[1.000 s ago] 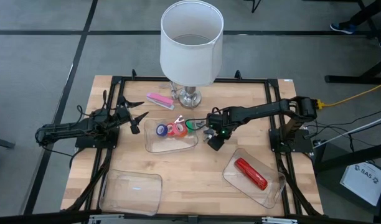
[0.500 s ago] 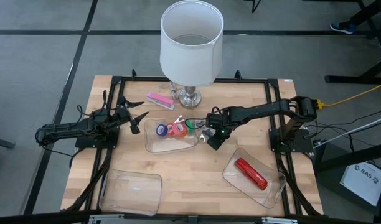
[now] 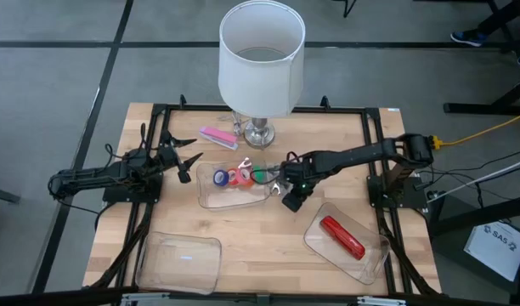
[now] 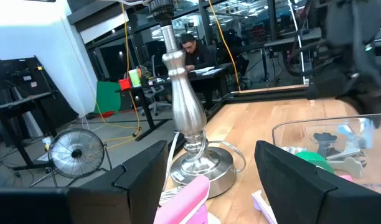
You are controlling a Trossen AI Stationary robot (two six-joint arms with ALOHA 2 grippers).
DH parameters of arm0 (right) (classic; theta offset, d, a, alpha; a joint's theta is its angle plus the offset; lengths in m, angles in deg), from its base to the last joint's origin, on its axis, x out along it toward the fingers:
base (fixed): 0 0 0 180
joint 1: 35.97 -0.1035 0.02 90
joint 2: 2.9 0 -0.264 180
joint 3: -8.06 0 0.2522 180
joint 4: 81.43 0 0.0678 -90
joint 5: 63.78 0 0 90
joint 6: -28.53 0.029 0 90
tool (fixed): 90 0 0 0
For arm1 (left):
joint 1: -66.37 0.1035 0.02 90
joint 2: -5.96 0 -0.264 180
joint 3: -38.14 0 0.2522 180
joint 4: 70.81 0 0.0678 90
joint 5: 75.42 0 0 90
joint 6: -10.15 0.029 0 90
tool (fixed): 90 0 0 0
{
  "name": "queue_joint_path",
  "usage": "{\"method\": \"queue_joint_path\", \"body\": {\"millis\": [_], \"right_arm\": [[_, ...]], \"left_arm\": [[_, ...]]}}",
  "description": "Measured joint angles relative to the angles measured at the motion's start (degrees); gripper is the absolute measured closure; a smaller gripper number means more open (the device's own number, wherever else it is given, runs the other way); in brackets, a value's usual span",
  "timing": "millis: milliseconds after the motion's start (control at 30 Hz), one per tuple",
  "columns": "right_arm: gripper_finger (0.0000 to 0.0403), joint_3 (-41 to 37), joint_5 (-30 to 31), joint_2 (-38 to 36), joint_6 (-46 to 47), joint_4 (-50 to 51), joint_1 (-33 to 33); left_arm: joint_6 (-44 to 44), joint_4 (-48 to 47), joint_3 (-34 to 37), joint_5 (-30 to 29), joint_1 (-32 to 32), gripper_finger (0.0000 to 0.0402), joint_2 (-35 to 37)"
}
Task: Pick and place Stapler, Stapler remover, tape
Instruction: Put the bottom blue staple remover into the bottom left transparent bin
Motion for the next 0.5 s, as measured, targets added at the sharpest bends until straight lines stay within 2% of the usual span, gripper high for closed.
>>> {"method": "queue_joint_path", "body": {"millis": [233, 500], "right_arm": [[0.0401, 4.9, -1.9, 0.0, -0.3, -0.2, -3.6], [0.0402, 8.1, -4.6, 0.0, -5.5, -3.3, -7.9]], "left_arm": [[0.0, 0.0, 0.0, 0.0, 0.0, 0.0162, 0.0], [0.0, 0.0, 0.0, 0.0, 0.0, 0.0162, 0.0]]}}
